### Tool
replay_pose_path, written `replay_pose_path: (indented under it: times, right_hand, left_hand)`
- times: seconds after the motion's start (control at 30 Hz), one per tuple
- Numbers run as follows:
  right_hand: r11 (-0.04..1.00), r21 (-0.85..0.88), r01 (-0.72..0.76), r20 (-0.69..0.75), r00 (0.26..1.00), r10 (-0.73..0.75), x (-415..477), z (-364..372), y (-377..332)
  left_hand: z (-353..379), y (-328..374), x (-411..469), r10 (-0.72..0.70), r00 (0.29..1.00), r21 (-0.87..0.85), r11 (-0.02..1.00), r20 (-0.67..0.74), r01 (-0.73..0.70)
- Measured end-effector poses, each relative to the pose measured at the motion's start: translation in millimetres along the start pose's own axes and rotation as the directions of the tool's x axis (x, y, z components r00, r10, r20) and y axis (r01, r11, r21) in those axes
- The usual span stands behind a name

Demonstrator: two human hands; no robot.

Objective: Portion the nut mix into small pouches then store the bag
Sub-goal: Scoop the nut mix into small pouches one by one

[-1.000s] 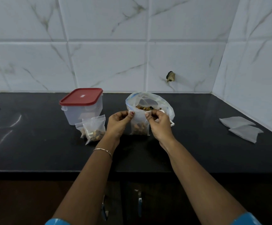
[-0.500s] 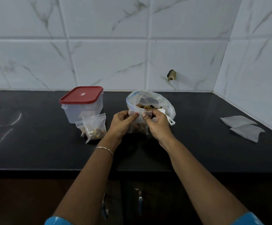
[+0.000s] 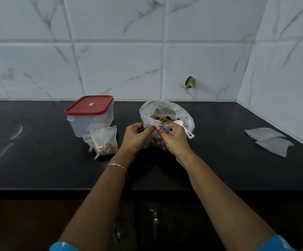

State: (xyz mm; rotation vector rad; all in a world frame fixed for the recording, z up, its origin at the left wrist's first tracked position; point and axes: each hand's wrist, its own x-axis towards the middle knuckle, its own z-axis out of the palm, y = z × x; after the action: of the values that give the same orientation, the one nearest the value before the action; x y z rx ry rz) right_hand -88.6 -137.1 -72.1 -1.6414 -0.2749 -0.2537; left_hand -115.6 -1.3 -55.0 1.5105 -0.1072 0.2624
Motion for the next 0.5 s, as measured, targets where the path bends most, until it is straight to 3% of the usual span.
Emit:
replay_pose_path:
  times: [0.23, 0.37, 0.5]
  right_hand:
    - [0.998, -0.061, 0.020, -0.083, 0.996, -0.026, -0.4, 1.1, -1.4]
    - [1.000, 0.025, 0.018, -0.162, 0.987, -0.014, -5.2, -5.0, -9.7]
    - [0.996, 0.088, 0.030, -0.142, 0.990, -0.017, -13.3, -5.7, -13.4]
  left_hand:
    - [0.9, -1.7, 1.2, 0.062, 0.998, 0.087, 0.994, -0.020, -0.060]
    - [2.1, -0.8, 1.0, 0.061, 0.998, 0.093, 0.994, -0.022, -0.058]
    - [-1.7, 2.1, -9.3, 0.058, 0.997, 0.077, 0.996, -0.056, -0.054]
